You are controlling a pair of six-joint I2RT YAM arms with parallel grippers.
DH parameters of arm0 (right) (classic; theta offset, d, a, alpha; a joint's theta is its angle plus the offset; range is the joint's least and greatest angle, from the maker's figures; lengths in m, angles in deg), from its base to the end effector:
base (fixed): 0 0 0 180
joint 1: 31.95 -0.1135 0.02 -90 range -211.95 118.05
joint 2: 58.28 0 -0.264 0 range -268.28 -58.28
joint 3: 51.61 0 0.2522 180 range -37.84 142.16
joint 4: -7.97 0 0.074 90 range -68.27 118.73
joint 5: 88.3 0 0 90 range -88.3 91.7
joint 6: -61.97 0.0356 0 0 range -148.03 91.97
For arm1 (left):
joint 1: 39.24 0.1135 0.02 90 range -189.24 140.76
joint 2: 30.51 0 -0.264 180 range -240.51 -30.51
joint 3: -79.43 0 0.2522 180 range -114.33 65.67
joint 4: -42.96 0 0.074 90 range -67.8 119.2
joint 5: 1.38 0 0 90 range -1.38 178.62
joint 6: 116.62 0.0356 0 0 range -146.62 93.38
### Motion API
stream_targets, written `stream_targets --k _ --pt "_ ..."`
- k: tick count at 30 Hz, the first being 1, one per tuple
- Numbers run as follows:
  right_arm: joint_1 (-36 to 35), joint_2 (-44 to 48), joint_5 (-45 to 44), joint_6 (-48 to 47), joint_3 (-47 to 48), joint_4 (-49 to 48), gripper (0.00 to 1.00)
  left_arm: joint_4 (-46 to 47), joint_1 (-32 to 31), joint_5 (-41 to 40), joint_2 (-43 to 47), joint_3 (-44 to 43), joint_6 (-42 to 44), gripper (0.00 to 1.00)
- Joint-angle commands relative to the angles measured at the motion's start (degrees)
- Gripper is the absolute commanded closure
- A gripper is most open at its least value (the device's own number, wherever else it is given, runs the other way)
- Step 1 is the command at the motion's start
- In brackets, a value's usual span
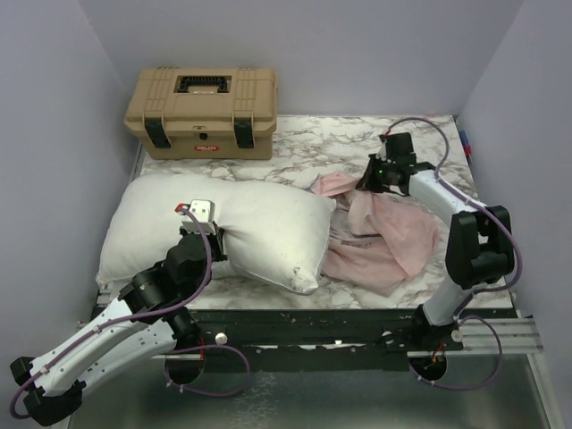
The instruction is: Remove the pillowcase from the pillow
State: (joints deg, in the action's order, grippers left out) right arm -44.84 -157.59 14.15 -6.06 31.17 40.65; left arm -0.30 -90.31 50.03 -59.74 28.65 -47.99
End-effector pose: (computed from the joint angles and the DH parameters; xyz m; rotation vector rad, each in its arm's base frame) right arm 0.3644 0.0913 0.2199 0.0958 2.4735 0.5328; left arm 0.0919 -0.0785 0.2974 0.0487 1.8690 -0.2152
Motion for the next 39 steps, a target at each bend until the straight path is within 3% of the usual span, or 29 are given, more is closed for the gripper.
stream_targets --k 1,9,14,21,33,39 --pt "6.4 9.4 -11.2 3.1 2.4 2.4 0.99 3.7 0.5 -2.9 2.0 -0.2 -0.7 1.0" --pt "11.8 23.2 -25.9 3.1 8.7 2.5 0.99 3.5 0.7 -3.2 2.5 -0.4 -0.6 1.0" --pt "11.8 25.0 -26.3 -0.7 16.7 3.1 0.99 3.4 0.9 -2.9 2.9 -0.4 -0.6 1.0" --pt "11.8 24.2 -8.8 -1.4 14.4 3.1 0.98 3.4 1.1 -2.7 3.3 -0.3 -0.7 1.0" --pt "11.3 21.1 13.9 7.0 -12.8 -4.8 0.91 3.5 1.6 -2.4 4.2 -0.3 -1.1 1.0" --pt "9.2 18.5 18.8 6.6 -21.1 -6.6 0.81 3.6 1.7 -2.0 5.3 -0.1 -1.7 0.91"
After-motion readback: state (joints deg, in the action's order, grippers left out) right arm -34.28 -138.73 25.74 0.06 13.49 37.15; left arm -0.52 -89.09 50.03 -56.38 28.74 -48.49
